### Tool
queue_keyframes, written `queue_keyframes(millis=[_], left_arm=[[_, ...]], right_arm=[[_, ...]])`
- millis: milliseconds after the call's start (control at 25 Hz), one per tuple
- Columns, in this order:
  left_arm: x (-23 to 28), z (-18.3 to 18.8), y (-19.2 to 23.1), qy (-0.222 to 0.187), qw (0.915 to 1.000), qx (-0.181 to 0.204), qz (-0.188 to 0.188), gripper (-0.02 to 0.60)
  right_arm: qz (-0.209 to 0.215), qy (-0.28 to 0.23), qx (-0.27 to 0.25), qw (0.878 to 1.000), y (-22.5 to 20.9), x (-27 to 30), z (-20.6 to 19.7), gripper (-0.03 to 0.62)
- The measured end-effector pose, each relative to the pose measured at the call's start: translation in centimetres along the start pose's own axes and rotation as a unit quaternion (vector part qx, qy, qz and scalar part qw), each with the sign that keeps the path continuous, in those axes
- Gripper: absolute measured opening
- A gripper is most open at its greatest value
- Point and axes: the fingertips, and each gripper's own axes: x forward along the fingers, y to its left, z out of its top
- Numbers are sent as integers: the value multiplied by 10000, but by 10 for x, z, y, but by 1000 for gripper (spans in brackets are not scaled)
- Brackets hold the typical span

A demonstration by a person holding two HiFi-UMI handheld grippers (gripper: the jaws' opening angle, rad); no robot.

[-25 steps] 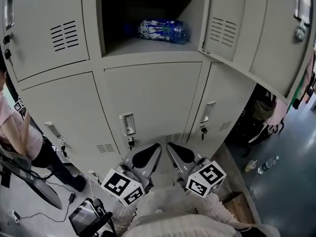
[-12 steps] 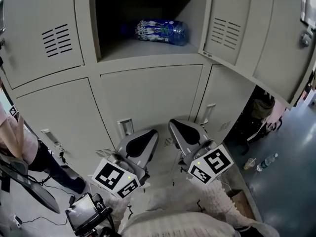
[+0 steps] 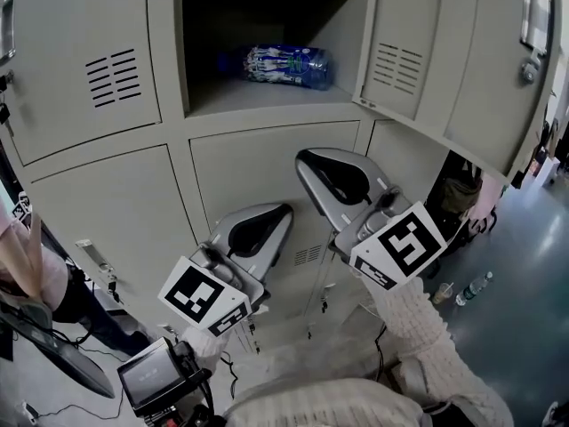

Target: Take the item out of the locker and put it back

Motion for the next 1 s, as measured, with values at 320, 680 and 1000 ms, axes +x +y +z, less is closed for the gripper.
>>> queue_keyframes(millis=[320, 680, 1000], left_arm=[[10, 30, 10, -398, 9992, -12, 30, 6], [18, 60, 23, -675, 9973, 291, 70, 6], [27, 73, 18, -776, 9960, 418, -115, 6]], right_arm=[[415, 232, -1097, 9928, -11, 44, 56, 37], [1050, 1599, -1973, 9615, -22, 106, 46, 99], [1169, 3063, -2688, 9057, -64, 142, 12, 124]])
